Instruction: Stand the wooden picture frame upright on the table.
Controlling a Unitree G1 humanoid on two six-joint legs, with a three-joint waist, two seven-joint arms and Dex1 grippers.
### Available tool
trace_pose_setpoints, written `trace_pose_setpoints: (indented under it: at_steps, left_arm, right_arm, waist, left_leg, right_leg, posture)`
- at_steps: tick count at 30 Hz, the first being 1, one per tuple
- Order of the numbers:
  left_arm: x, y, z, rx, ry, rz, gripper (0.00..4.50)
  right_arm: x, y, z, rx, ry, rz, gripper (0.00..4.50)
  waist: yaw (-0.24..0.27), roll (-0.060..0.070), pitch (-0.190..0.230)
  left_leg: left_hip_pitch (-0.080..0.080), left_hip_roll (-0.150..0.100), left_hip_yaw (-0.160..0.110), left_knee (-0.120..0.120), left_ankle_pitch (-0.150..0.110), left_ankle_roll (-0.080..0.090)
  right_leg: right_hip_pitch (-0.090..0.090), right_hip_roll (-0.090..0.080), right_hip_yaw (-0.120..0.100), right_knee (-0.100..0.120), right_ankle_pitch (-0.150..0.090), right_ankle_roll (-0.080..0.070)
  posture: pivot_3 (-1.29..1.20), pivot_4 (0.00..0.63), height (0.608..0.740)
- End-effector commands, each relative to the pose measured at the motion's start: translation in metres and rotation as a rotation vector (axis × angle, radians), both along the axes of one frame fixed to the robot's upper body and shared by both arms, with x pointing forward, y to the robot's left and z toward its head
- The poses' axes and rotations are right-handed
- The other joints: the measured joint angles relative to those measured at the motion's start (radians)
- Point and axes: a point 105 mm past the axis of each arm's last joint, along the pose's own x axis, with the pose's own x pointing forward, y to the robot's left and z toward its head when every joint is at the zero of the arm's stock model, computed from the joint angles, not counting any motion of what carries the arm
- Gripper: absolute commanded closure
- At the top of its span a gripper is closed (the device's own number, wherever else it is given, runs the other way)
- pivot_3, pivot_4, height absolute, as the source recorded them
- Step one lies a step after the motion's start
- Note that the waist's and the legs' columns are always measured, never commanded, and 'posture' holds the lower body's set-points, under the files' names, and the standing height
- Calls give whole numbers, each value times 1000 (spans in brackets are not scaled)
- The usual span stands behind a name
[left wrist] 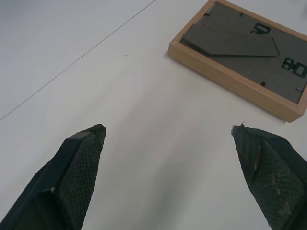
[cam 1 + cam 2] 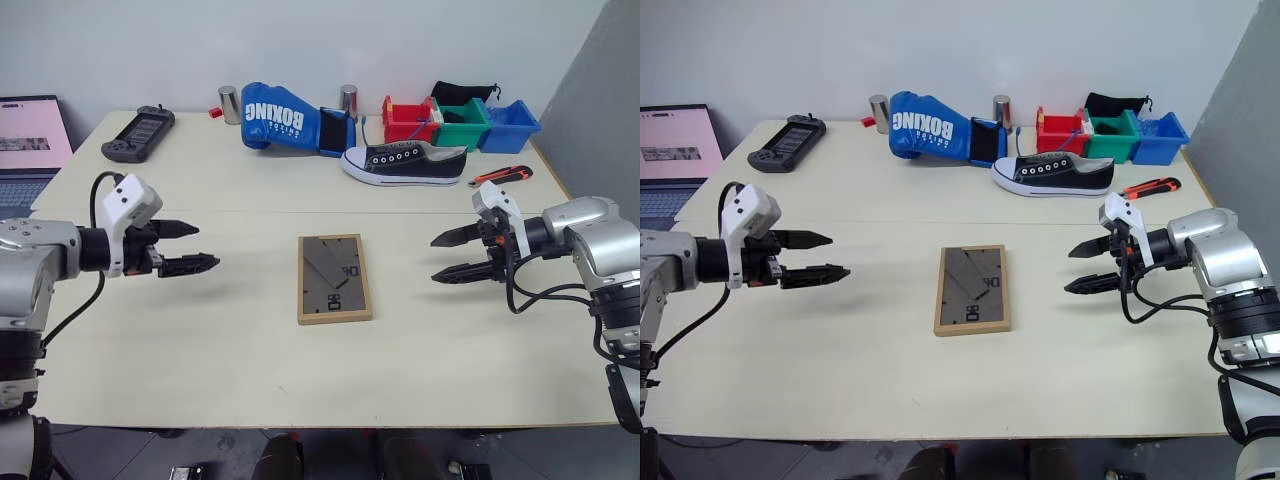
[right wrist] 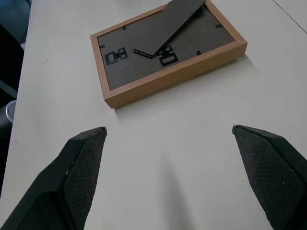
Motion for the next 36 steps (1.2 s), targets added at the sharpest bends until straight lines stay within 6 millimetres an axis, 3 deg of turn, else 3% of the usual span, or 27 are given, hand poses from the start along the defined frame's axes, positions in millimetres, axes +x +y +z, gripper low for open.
trace_pose_setpoints:
  at_steps: [1,15,20,23,26,36]
  left_arm:
    - [0,0,13,-2,-47,4,0]
    - [-3,-8,5,-62,29,10,0]
    - [-3,-18,7,-226,104,19,0]
    - [-6,-23,-1,-231,142,5,0]
    - [-8,-28,-5,-241,168,-14,482]
    - [-8,-41,-14,-305,235,-36,2676]
  right_arm:
    - [-3,0,12,14,-36,13,43]
    - [-2,4,11,22,-43,4,43]
    - [-3,6,7,8,-57,13,43]
    - [-1,9,7,21,-60,0,43]
    - [-1,11,6,33,-47,-2,0]
    - [-5,20,-7,57,-16,-20,2217]
  waist:
    - [0,0,0]
    - [0,0,0]
    - [1,0,0]
    - [-3,0,0]
    - [-2,0,0]
    - [1,0,0]
  left_leg:
    - [0,0,0,0,0,0]
    - [0,0,0,0,0,0]
    - [0,0,0,0,0,0]
    - [0,0,0,0,0,0]
    - [0,0,0,0,0,0]
    - [0,0,0,0,0,0]
  right_leg:
    - [0,0,0,0,0,0]
    - [0,0,0,0,0,0]
    - [0,0,0,0,0,0]
    - [0,0,0,0,0,0]
    - [0,0,0,1,0,0]
    - [0,0,0,0,0,0]
  posture:
    - [0,150,740]
    - [0,150,740]
    - [0,150,740]
    - [0,150,740]
    - [0,150,740]
    - [0,150,740]
